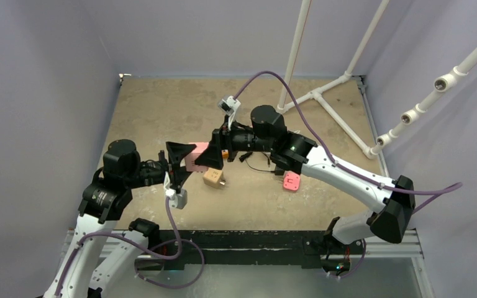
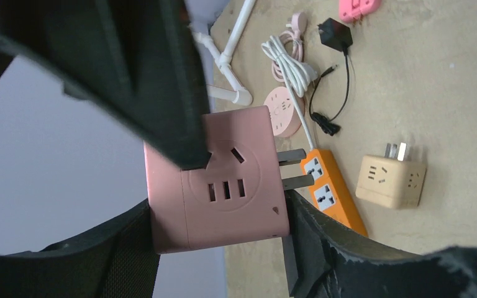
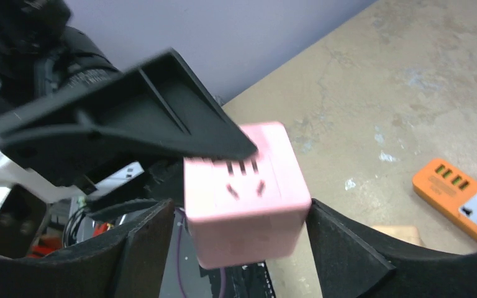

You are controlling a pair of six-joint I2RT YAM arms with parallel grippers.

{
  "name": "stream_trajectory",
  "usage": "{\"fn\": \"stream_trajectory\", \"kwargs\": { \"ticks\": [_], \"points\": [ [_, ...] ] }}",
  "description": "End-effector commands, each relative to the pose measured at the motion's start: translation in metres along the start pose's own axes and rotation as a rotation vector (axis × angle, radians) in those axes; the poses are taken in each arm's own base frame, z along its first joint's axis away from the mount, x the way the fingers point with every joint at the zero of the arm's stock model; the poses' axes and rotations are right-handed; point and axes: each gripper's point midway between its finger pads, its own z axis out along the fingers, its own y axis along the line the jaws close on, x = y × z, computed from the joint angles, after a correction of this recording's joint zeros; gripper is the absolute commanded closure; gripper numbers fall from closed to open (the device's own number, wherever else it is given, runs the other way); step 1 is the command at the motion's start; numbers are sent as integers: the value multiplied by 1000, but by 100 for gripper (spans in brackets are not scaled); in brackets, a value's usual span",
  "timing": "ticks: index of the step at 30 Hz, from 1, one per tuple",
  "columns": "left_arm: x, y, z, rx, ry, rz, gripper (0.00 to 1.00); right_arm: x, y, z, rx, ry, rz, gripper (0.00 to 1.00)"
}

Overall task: Insert the plug
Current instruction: Pick up the plug from the center of the board, then insert the plug into the socket.

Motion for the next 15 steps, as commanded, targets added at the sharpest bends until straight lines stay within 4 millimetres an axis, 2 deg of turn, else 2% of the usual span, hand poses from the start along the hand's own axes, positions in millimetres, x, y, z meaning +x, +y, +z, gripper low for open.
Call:
{"fn": "stream_trajectory", "kwargs": {
  "ticks": [1,2,3,8,15],
  "points": [
    [-20,-12,-7,84,-61,308,100,-6,29,-3,-128,108,-100,10],
    [-20,-19,-9,110,-65,349,100,-1,32,-4,-152,143,-120,2],
    [-21,-22,-9,121,-69,391,100,2,33,-4,-163,170,-127,1],
    [-24,-28,-9,138,-94,513,100,1,35,-9,-167,199,-168,1],
    [-23,-36,-6,184,-121,570,100,15,22,2,-139,265,-169,1]
  ]
}}
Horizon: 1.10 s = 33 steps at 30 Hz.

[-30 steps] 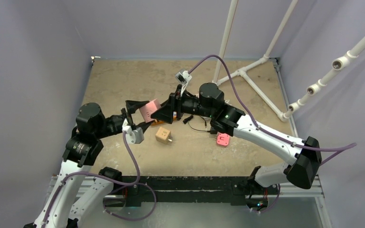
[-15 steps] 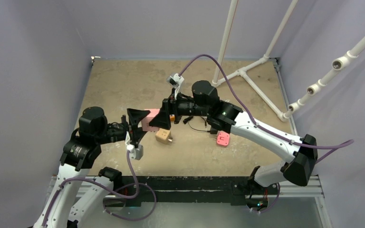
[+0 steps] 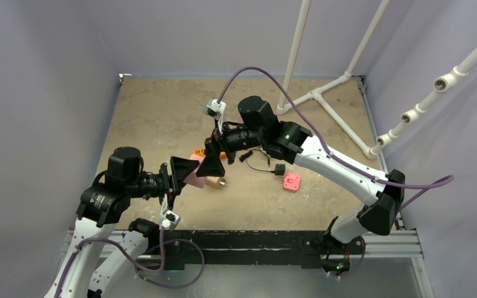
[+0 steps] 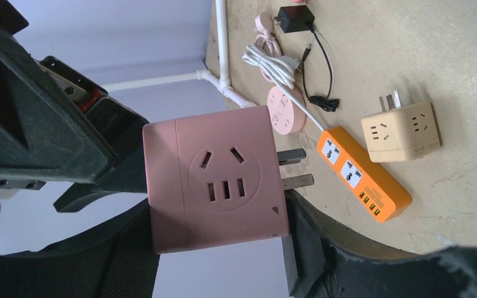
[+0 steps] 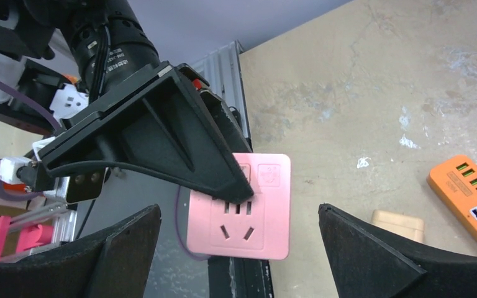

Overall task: Insert the plug
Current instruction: Insert the plug into the socket.

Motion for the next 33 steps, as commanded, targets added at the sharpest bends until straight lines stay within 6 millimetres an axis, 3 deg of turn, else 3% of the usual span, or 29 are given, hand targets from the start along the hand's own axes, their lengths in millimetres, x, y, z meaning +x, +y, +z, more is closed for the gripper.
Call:
{"fn": "stream_trajectory", "kwargs": {
  "ticks": [1,11,13,14,15,17,18,19,21,25,33],
  "points": [
    [-10,10,2,-5,-67,110,100,-1,0,6,-5,30,-38,1],
    [-5,10,5,7,-64,97,100,8,-7,18,66,7,-32,3],
    [-5,9,5,7,-63,91,100,2,-8,16,82,-23,-33,16],
    [-4,10,5,3,-61,89,100,0,-11,15,101,-34,-30,29],
    [-3,11,5,-2,-57,81,92,-2,-13,14,119,-43,-31,41],
    [1,13,5,-21,-40,38,45,0,-19,9,168,-44,-25,74],
    [3,14,5,-28,-27,15,27,2,-22,7,189,-40,-13,86],
    [7,13,5,-31,-13,-13,16,4,-24,3,213,-41,6,94],
    [17,13,5,-57,29,-102,3,7,-33,-5,282,-53,15,98],
    [53,10,7,-154,162,-410,1,9,-64,-24,485,-85,47,100],
    [122,-53,35,-69,413,-1058,2,16,-123,-52,771,-150,202,100]
  ]
}}
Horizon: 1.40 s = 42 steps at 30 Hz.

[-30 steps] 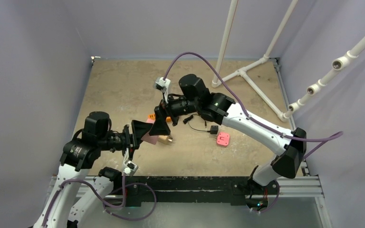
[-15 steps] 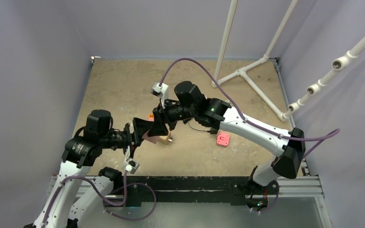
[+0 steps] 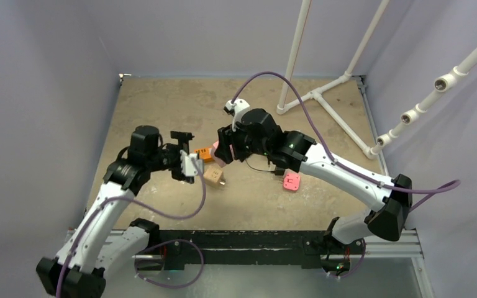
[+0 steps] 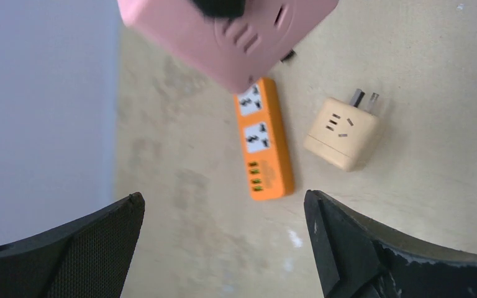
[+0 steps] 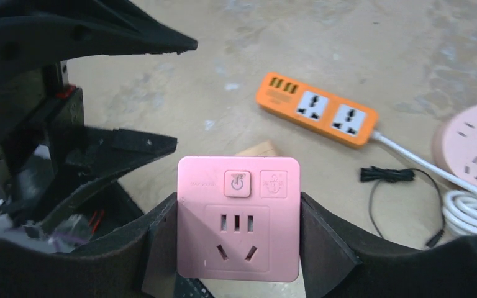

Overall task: Insert the plug
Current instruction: Insert the plug into the socket, then move the socket to the center of the board.

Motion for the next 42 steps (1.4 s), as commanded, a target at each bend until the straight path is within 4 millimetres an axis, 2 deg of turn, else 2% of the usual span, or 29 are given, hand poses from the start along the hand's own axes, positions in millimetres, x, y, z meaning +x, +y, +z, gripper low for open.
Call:
{"fn": "stream_trajectory", "kwargs": {
  "ticks": [1,7,12,15,20,25,29,30,33,42],
  "points": [
    [43,8,23,-45,171,-423,2,-19,-41,3,194,-76,121,100],
    [67,20,45,-55,238,-694,3,-20,-67,23,338,-71,221,100],
    [93,37,49,-126,214,-902,3,-12,-82,45,419,-64,261,100],
    [109,36,53,-116,221,-979,3,-10,-98,56,482,-74,277,100],
    [115,33,60,-101,192,-954,4,-9,-123,73,497,-78,317,100],
    [120,22,73,-43,175,-953,10,-19,-154,73,542,-114,326,100],
    [126,10,85,16,190,-939,15,-26,-155,81,520,-121,320,100],
    [126,-2,93,55,213,-892,15,-22,-162,88,557,-121,333,100],
    [127,-14,101,82,226,-840,14,-9,-164,97,560,-100,353,100],
    [150,-24,116,108,261,-723,11,0,-159,115,540,-88,378,100]
  ]
}}
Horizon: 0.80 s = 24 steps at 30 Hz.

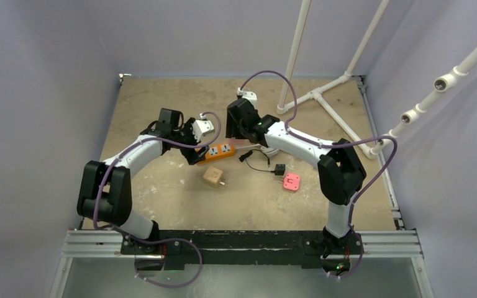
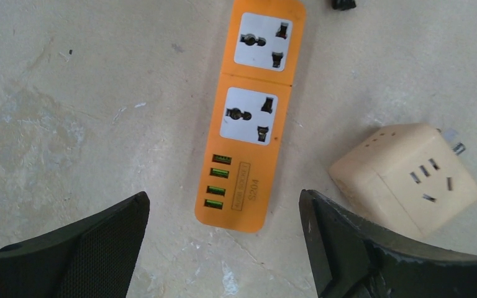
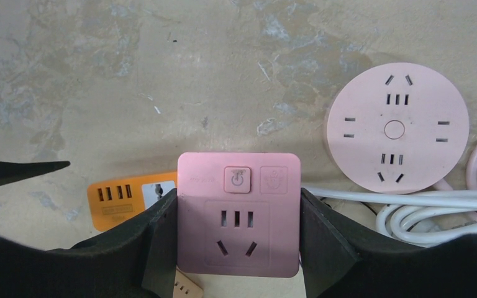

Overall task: Insert the plug
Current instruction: Move the socket to the center of the board.

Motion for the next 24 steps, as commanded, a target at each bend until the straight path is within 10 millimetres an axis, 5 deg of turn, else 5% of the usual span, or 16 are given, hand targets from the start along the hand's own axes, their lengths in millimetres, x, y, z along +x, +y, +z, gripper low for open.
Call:
{"fn": "stream_trajectory", "kwargs": {
  "ticks": [1,10,24],
  "points": [
    [4,16,12,-34,1,87,11,-21,25,-6,-56,-67,50,100],
    [24,12,23,2,38,150,18,-3,40,-5,-68,-35,37,100],
    [35,1,27,22,15,173,58,1,37,-2,-10,-61,4,100]
  ]
}}
